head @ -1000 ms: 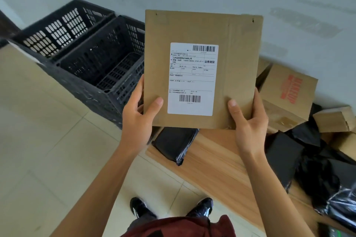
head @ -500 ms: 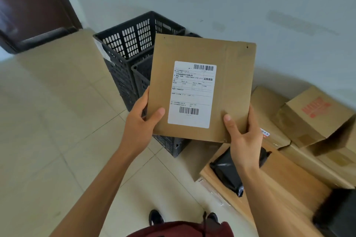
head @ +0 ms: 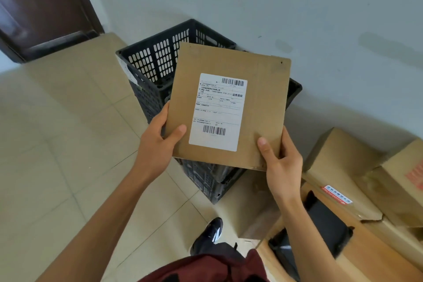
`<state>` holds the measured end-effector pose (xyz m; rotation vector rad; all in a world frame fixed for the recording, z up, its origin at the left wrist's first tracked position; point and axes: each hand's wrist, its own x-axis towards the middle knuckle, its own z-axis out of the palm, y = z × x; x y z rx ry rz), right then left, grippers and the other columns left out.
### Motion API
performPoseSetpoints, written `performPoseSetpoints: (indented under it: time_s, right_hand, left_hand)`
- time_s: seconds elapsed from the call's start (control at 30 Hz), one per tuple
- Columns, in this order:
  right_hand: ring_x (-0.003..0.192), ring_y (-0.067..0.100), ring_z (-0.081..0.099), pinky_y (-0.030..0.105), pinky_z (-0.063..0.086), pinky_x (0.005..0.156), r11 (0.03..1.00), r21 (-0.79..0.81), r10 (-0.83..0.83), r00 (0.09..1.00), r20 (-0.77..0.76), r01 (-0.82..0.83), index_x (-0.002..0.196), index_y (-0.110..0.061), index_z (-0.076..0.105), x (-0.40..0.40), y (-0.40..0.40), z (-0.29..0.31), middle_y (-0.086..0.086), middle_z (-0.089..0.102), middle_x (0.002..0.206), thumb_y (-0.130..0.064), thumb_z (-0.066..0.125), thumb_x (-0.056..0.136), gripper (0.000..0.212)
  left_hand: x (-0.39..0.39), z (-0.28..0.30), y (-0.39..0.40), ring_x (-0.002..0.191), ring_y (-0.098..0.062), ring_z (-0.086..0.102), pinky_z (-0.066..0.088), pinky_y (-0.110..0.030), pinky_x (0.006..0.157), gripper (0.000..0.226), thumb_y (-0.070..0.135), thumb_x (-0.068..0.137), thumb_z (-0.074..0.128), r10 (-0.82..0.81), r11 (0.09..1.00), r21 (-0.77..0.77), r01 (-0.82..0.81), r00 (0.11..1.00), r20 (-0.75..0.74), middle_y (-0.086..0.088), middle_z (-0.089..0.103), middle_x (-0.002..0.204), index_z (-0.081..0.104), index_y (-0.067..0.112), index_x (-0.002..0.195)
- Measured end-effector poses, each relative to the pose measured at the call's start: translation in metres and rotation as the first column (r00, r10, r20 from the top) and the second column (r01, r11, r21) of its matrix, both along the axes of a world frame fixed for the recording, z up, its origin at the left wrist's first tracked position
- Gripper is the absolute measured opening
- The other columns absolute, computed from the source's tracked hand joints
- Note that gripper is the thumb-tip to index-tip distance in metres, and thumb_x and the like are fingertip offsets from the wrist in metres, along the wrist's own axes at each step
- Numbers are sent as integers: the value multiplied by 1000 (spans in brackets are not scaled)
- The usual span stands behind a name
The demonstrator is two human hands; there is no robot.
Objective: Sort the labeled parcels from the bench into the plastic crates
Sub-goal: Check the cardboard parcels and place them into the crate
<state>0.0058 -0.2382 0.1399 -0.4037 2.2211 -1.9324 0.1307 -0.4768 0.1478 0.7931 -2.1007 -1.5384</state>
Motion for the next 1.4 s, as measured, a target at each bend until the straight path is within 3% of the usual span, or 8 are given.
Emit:
performPoseSetpoints:
  time_s: [0.17,0.33,0.7,0.83,1.0,1.13,1.27,1.4]
  right_hand:
    - [121,4,64,31,56,102,999,-30,20,999,40,-19,156,-21,45,-50,-43,-12,-10,67,135,-39,65,97,64]
    - [121,2,63,24,56,98,998,-33,48,995,87,-46,156,-24,44,-82,-75,-23,-14,66,135,-37,64,99,62]
    - [114,-3,65,14,56,90,981,83,-188,964,189,175,154,-26,46,-139,-105,-41,-15,66,131,-35,62,102,55]
    - [113,1,65,26,56,96,948,223,-273,939,209,226,152,-28,46,-165,-120,-52,-16,67,129,-39,63,101,55]
    - [112,9,68,36,58,96,881,388,-387,883,266,269,146,-24,51,-184,-142,-63,-11,69,128,-37,68,99,52]
    - [102,1,66,24,56,87,820,466,-500,813,299,333,133,-24,56,-187,-159,-73,-13,69,119,-27,67,101,34]
    - [103,11,64,12,45,74,762,521,-592,740,320,384,139,-19,53,-187,-174,-89,-8,66,121,-26,64,103,39]
    - [110,17,64,26,49,83,745,527,-634,679,371,408,144,-18,47,-195,-184,-110,-6,63,123,-23,60,105,41]
  left_hand:
    - [-46,2,-38,132,-1,53,43,-7,94,66,26,103,62,14,998,-59,-10,997,72,16,53,150,32,37,162]
    - [-77,-6,-63,129,1,55,46,-19,102,64,24,104,61,42,997,-73,-34,993,110,17,57,147,35,37,160]
    - [-181,-29,-110,119,7,60,53,-24,98,63,20,100,66,-139,989,-23,145,973,186,26,62,133,41,37,155]
    - [-223,-51,-142,129,-3,57,51,-45,110,76,23,96,72,-292,955,24,296,919,267,21,59,141,33,41,158]
    - [-274,-71,-172,130,-5,54,47,-38,113,78,24,98,70,-454,883,51,466,823,342,16,56,144,27,35,162]
    - [-310,-88,-186,144,-13,44,38,-42,122,83,22,100,69,-534,833,87,546,754,382,8,45,160,19,30,166]
    - [-337,-103,-190,150,-16,36,32,-44,125,83,19,103,64,-610,776,153,612,665,431,6,34,166,11,30,167]
    - [-356,-120,-181,149,-19,37,32,-39,121,81,13,106,57,-623,763,203,614,614,485,3,35,165,6,26,167]
